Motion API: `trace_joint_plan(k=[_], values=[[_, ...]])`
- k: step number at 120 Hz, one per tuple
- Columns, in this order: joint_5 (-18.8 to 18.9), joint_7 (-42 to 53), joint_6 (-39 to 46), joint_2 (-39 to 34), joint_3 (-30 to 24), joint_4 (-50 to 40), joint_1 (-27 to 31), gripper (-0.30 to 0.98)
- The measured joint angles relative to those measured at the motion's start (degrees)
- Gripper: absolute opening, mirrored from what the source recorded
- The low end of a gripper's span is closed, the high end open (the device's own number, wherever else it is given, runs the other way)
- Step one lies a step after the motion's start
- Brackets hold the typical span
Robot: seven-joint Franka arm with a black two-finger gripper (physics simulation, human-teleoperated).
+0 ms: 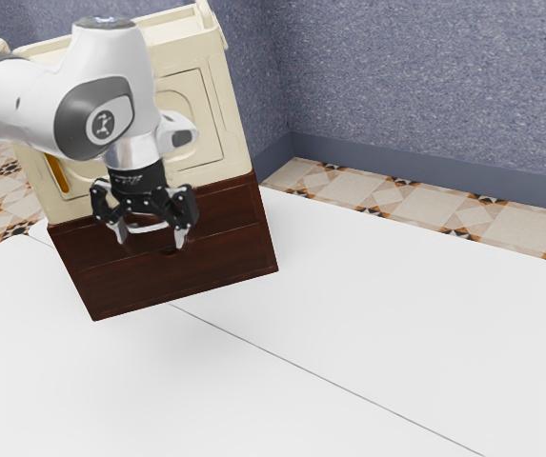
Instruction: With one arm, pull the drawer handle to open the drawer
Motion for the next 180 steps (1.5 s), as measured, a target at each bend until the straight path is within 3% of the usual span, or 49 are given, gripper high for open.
trace_joint_plan(k=[16,46,70,180], values=[[1.6,5.3,3.4,1.5,-0.1,0.4,2.9,0.69],[4.6,12.7,9.5,0.5,-3.0,-2.5,2.8,0.69],[5.0,17.8,12.1,1.4,-3.5,-2.5,5.7,0.69],[6.1,33.5,15.7,2.4,-5.0,-2.9,5.6,0.69]])
